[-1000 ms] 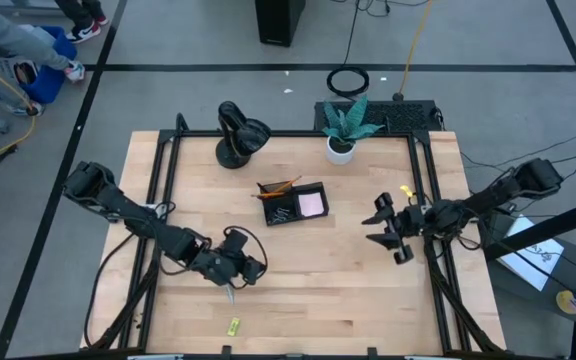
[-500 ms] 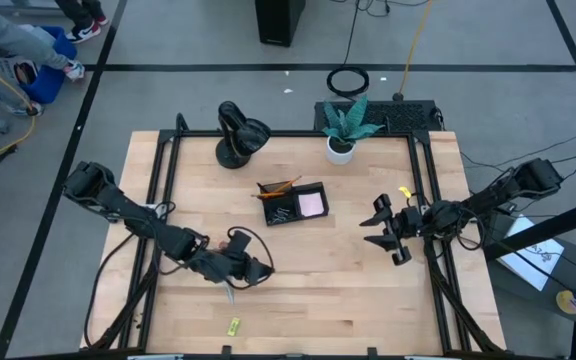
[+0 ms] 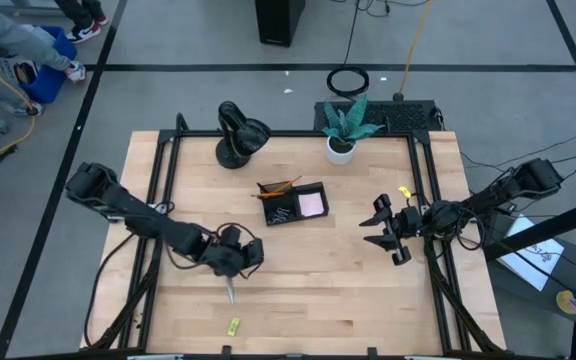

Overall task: Pick and place office supplies into organizer
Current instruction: Put the red scissors into the desk organizer

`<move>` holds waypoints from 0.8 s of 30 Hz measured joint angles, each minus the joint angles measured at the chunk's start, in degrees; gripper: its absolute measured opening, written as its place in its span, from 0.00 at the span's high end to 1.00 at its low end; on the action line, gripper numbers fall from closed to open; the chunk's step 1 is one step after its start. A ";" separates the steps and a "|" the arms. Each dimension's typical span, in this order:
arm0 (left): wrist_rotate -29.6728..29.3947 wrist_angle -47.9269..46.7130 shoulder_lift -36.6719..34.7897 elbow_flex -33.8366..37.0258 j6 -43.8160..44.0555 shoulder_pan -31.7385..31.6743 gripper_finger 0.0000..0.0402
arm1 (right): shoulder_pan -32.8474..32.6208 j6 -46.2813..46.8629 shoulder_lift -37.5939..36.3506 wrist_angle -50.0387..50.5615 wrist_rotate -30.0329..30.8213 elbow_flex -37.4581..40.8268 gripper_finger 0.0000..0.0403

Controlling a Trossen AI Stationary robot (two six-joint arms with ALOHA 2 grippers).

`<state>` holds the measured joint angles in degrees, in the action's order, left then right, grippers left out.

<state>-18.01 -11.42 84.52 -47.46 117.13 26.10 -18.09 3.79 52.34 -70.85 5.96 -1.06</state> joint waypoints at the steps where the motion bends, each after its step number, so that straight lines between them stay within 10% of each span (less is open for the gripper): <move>1: 1.50 -1.48 0.51 0.04 1.26 -0.23 0.71 | 0.00 0.00 0.01 0.01 0.00 0.01 0.60; 24: 4.48 -15.14 3.53 0.00 27.01 1.72 0.71 | 0.00 0.00 -0.03 1.18 0.00 0.04 0.60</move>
<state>-13.53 -26.55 88.05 -47.46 144.13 27.82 -18.09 3.79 52.31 -69.67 5.96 -1.02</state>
